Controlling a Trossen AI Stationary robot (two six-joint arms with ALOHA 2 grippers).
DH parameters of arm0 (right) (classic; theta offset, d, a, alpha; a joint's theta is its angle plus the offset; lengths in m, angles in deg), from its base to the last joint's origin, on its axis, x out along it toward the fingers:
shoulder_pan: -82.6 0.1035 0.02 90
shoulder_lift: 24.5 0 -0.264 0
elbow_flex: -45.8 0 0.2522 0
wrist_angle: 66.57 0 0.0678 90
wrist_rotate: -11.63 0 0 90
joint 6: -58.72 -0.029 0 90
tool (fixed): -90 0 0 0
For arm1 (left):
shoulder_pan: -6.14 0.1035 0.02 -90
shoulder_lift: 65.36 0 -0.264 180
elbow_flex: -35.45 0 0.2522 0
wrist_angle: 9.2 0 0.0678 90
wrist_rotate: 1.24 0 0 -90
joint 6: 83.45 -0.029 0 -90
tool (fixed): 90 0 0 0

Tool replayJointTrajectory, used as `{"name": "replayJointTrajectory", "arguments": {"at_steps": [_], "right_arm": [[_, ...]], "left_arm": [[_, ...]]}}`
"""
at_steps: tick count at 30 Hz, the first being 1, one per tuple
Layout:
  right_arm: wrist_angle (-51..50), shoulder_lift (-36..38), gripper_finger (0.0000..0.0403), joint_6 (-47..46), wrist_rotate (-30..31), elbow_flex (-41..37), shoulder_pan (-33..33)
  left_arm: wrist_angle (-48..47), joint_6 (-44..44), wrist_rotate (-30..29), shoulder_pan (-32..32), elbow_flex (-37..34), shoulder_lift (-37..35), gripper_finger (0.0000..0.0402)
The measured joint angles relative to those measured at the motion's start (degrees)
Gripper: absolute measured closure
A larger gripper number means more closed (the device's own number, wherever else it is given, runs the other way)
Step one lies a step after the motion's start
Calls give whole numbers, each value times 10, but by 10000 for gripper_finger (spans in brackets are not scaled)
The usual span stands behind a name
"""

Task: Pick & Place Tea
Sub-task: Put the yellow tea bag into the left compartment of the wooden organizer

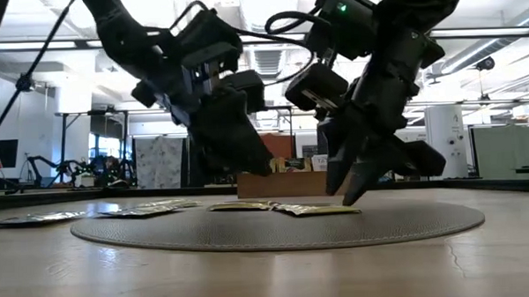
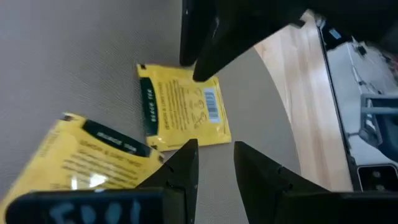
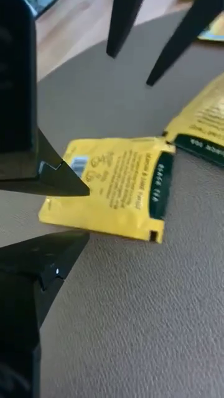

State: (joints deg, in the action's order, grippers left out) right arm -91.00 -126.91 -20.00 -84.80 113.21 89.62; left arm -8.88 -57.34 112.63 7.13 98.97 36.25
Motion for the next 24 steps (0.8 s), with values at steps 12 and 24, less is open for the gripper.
{"name": "replayJointTrajectory", "arguments": {"at_steps": [12, 24], "right_arm": [[16, -21, 285, -5, 5, -3, 10], [40, -23, 280, 37, 11, -4, 10]], "left_arm": [[0, 2, 21, -30, 46, 75, 305], [1, 9, 16, -35, 93, 129, 305]]}}
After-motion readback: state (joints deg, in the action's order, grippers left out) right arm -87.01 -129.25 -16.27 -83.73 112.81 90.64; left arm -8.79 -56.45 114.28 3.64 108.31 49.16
